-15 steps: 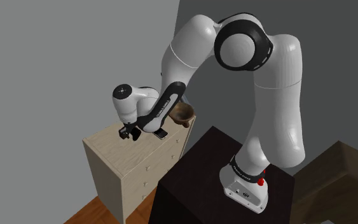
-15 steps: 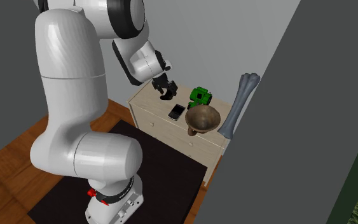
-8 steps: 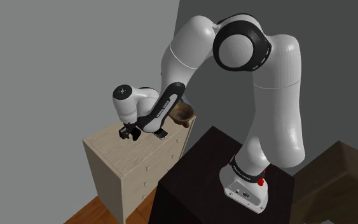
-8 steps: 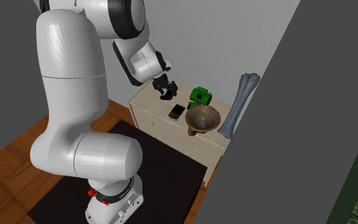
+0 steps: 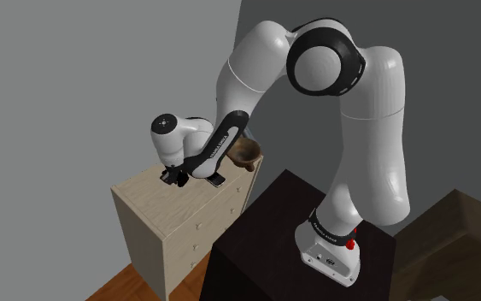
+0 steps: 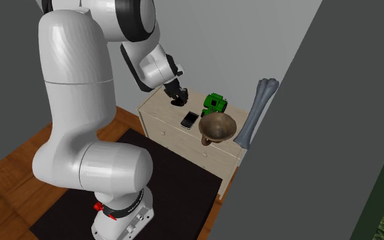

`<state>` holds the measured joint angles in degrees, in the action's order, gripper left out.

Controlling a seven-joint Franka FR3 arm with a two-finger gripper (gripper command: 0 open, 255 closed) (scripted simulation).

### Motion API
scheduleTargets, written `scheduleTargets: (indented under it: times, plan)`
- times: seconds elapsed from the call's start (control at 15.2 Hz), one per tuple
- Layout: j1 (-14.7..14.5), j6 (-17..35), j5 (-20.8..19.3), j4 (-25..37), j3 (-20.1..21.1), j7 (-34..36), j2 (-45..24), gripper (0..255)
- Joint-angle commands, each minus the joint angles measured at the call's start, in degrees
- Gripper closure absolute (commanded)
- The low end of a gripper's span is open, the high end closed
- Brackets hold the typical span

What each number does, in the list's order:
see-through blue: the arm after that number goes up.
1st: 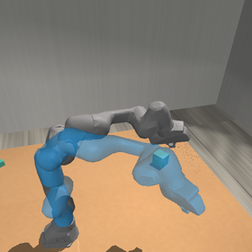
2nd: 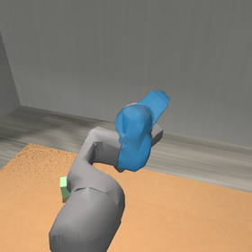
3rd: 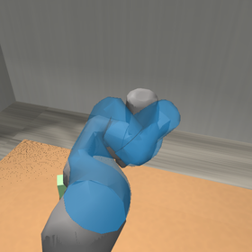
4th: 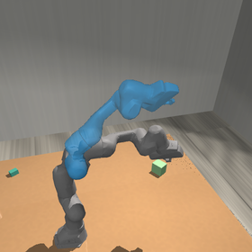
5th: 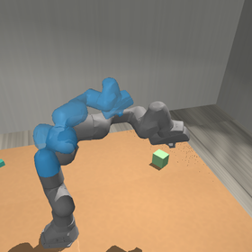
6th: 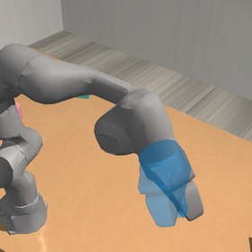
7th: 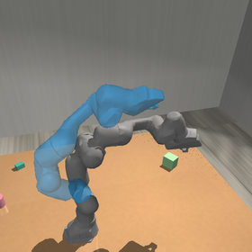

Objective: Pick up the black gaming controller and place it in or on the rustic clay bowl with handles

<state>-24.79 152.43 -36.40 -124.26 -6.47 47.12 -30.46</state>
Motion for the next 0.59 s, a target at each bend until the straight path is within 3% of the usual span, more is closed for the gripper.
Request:
scheduleTargets:
  times: [0.0,0.53]
  plan:
    - [0.04,-0.05,-0.01,-0.04,-0.08,0.03,-0.12,255]
    - [0.94,-3.58,1.96,-1.51,1.14,-2.87,5.12,255]
